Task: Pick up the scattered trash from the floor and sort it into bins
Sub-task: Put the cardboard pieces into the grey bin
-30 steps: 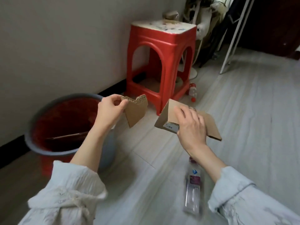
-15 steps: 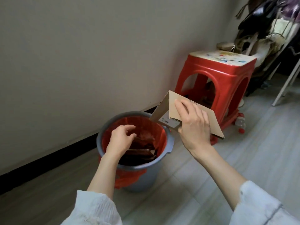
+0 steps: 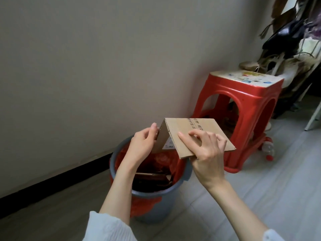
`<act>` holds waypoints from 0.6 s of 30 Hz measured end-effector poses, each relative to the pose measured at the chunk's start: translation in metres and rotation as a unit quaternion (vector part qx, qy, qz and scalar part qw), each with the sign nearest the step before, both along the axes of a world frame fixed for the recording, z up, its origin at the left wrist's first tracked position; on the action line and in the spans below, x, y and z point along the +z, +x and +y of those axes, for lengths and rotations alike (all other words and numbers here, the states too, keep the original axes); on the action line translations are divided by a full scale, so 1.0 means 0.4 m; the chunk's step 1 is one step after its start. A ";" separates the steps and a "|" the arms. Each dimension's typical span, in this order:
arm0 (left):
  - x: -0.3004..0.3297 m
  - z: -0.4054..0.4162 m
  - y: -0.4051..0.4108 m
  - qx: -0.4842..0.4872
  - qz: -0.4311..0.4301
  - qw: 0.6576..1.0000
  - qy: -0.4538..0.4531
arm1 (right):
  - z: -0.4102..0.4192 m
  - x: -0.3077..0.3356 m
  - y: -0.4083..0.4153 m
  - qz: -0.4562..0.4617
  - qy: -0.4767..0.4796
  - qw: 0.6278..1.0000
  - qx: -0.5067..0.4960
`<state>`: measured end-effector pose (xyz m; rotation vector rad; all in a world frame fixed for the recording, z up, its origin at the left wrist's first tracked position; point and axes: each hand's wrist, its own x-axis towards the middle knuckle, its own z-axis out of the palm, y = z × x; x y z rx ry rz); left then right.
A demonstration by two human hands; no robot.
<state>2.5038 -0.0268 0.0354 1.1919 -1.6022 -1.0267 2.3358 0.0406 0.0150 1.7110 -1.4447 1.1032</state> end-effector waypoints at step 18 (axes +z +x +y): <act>-0.045 0.010 -0.015 0.049 0.005 0.996 0.077 | 0.017 -0.109 0.078 0.026 0.220 0.974 0.050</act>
